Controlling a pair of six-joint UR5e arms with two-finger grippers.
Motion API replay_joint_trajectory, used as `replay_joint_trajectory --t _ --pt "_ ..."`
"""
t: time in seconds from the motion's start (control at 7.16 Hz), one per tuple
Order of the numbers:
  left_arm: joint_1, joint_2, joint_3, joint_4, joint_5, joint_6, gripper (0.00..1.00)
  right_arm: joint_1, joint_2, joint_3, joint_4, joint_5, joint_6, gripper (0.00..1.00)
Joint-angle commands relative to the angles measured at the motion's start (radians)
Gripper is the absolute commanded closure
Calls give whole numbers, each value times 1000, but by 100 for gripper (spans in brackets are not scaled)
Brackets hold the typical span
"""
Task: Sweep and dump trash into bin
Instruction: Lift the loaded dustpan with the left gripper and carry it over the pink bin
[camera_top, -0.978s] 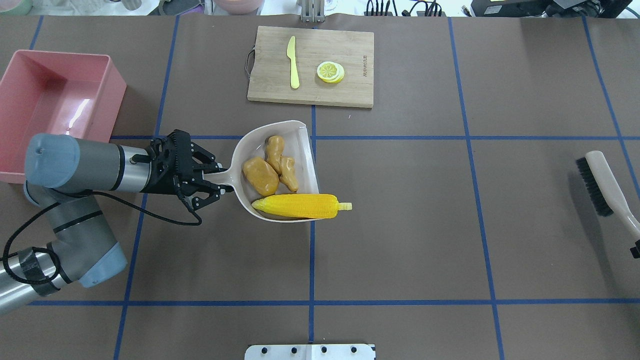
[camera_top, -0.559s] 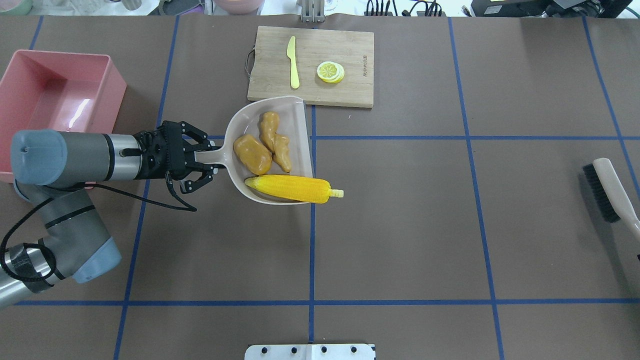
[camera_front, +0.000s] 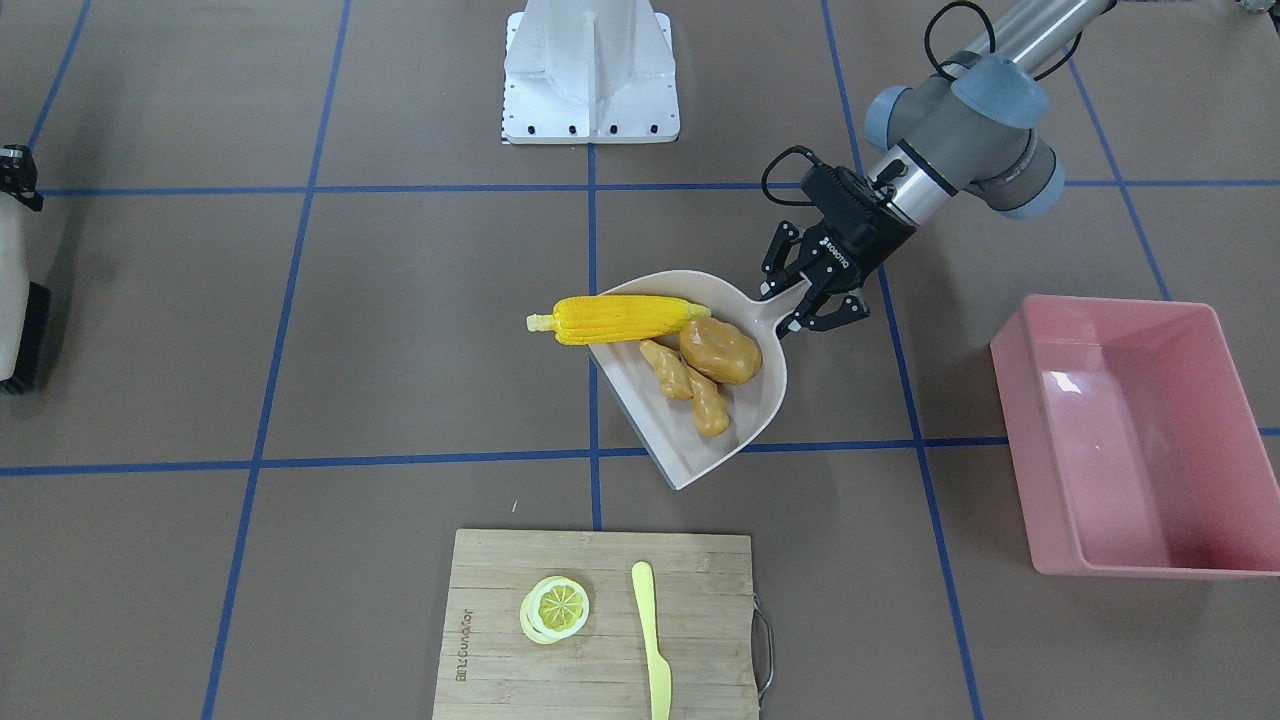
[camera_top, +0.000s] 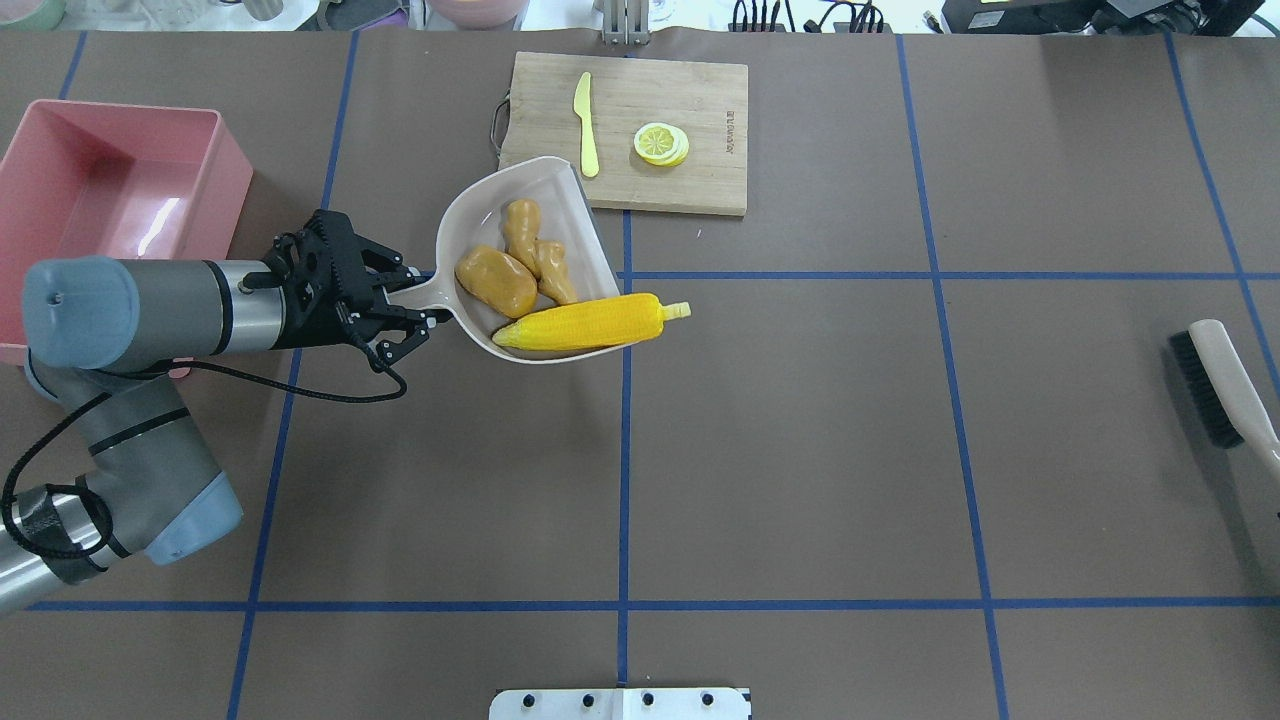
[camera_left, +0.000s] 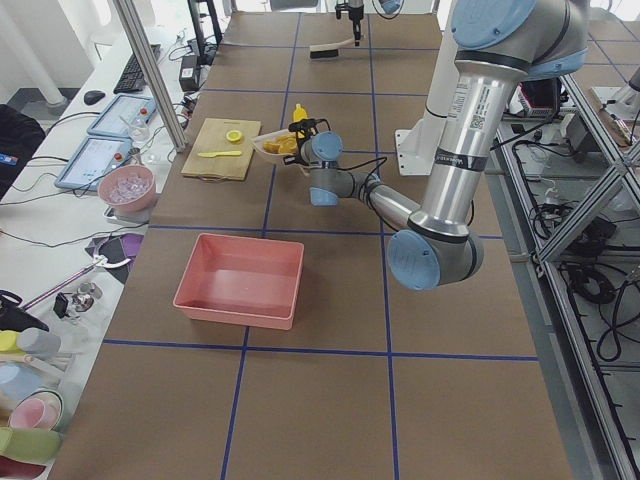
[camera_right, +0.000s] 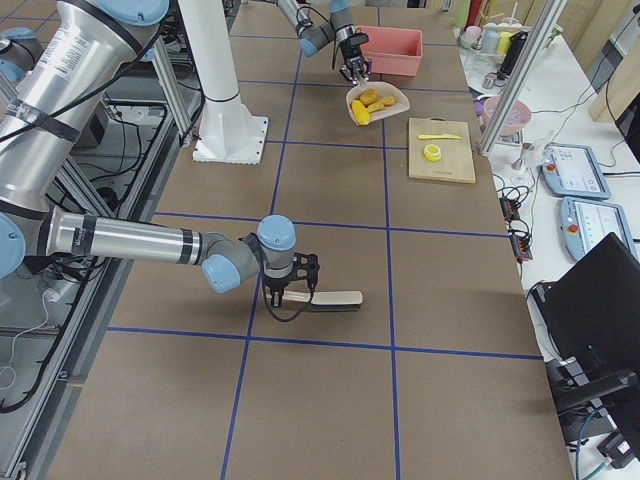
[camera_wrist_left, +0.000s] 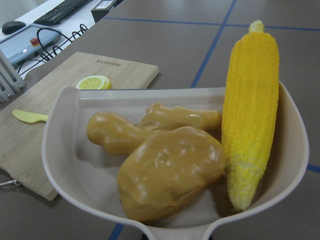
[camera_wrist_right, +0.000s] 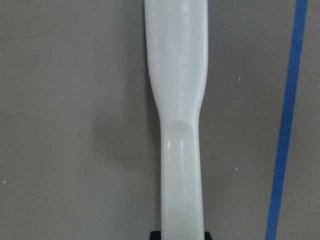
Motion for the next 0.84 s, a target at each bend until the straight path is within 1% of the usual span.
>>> replay_joint_trajectory --t 0.0,0.14,0.28,0.42,0.56,0.7 --pt "0 31 -38 -1 7 -163 100 -1 1 -10 0 0 1 100" --pt "-8 42 -45 4 73 -164 100 -1 1 -10 0 0 1 100" --pt "-24 42 -45 10 168 -165 100 -1 1 -10 0 0 -1 93" --pt "-44 39 -46 42 219 -167 100 -1 3 -10 0 0 1 67" --pt "-58 38 -45 73 236 -173 100 0 1 -10 0 2 1 47" --pt "-80 41 -48 79 250 -299 100 0 1 -8 0 3 1 28"
